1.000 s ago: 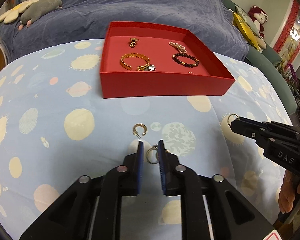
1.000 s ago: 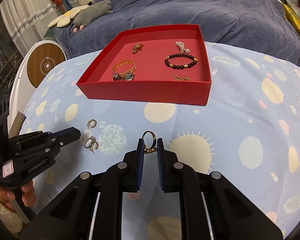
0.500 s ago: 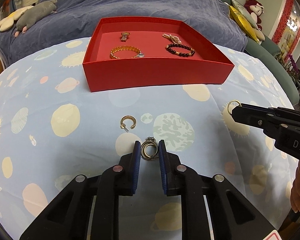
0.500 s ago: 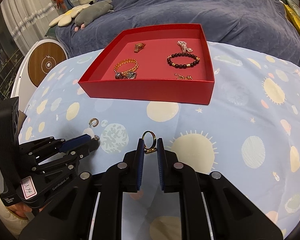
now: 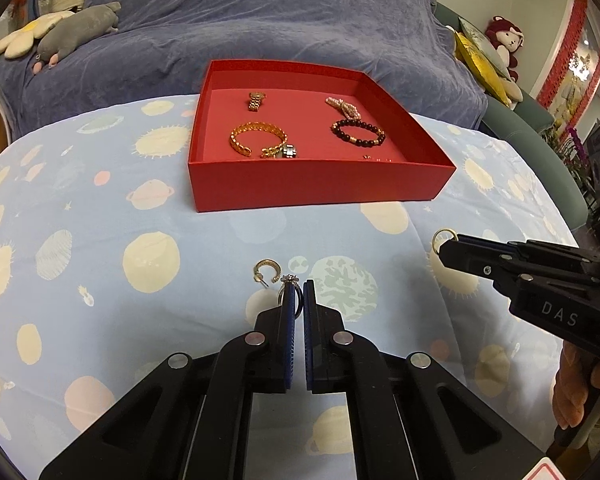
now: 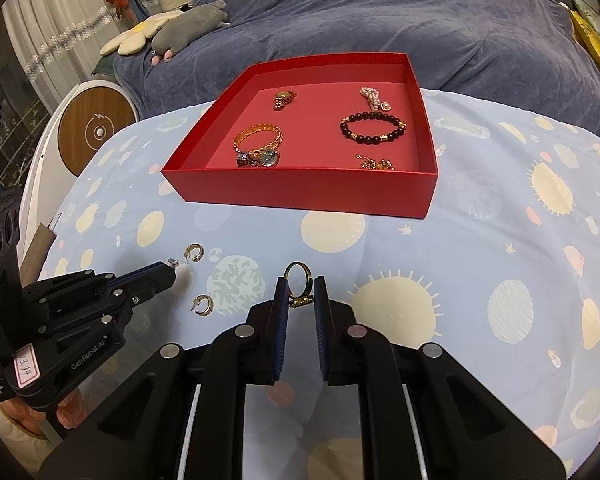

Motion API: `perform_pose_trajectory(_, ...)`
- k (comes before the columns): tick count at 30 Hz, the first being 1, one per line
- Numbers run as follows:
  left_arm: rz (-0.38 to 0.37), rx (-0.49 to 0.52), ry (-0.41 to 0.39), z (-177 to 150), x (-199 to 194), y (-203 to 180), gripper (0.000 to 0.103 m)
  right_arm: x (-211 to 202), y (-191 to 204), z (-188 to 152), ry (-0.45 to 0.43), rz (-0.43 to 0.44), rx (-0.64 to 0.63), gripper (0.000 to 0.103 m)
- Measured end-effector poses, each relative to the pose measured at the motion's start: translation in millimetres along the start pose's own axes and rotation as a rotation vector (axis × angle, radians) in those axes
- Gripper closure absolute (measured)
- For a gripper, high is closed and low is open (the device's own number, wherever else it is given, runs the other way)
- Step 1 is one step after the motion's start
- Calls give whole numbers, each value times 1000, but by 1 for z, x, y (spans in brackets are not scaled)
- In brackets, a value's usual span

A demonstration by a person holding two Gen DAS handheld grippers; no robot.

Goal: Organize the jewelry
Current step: 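Carry both rings into the red box and open both grippers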

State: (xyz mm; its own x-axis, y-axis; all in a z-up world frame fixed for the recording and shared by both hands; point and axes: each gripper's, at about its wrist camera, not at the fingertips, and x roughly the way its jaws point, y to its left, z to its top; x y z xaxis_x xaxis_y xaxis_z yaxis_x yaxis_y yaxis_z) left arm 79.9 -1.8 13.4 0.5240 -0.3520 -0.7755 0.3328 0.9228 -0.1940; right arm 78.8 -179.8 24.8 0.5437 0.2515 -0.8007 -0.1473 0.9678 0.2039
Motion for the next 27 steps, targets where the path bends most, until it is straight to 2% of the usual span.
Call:
perform_pose_trajectory(5, -19, -35, -61, 17, -23, 12, 103, -9, -1, 8, -32, 3, 2, 91)
perform_pose_trajectory(9, -1, -60, -115, 34, -39, 22, 103, -18, -7, 19, -65, 0, 18, 91)
perform_pose_trajectory(15, 13, -64, -173, 84, -43, 25, 103, -21, -20, 62, -133, -4, 55, 91)
perform_pose_trajectory(21, 48, -14, -175, 132, -8, 18, 103, 10, -24, 109, -141, -24, 61, 91)
perform_pose_trajectory(27, 74, -28, -102, 145, 49, 29, 103, 57, -23, 129, -116, -43, 57, 91)
